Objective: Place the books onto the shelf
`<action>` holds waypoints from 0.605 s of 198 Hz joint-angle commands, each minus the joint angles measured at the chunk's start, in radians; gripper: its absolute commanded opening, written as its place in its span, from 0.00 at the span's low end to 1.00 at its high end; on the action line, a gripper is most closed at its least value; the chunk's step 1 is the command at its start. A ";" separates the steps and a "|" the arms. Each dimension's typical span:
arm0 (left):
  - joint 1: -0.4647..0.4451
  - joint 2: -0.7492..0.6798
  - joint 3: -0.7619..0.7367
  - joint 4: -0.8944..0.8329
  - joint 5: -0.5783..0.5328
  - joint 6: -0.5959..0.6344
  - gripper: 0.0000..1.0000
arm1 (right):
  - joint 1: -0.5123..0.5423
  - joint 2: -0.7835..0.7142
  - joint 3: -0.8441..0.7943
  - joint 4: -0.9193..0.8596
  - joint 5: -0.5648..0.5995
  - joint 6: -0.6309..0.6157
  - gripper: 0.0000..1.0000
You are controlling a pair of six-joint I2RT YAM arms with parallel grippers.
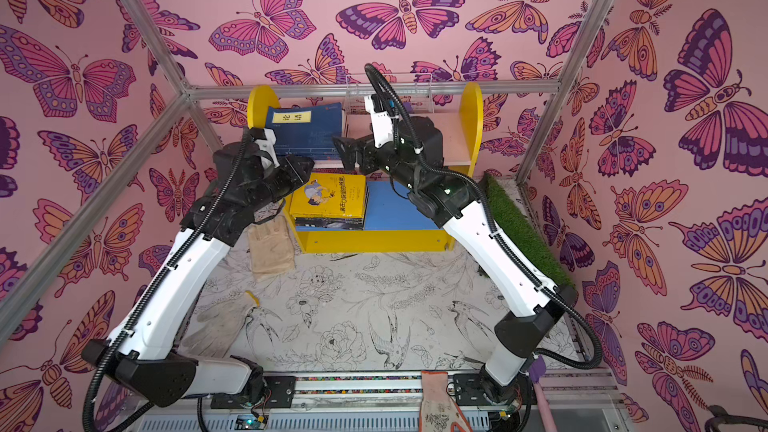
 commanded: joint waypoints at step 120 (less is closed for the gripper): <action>0.029 0.077 0.147 -0.099 0.054 0.027 0.14 | -0.010 -0.072 -0.118 0.011 0.067 -0.028 0.99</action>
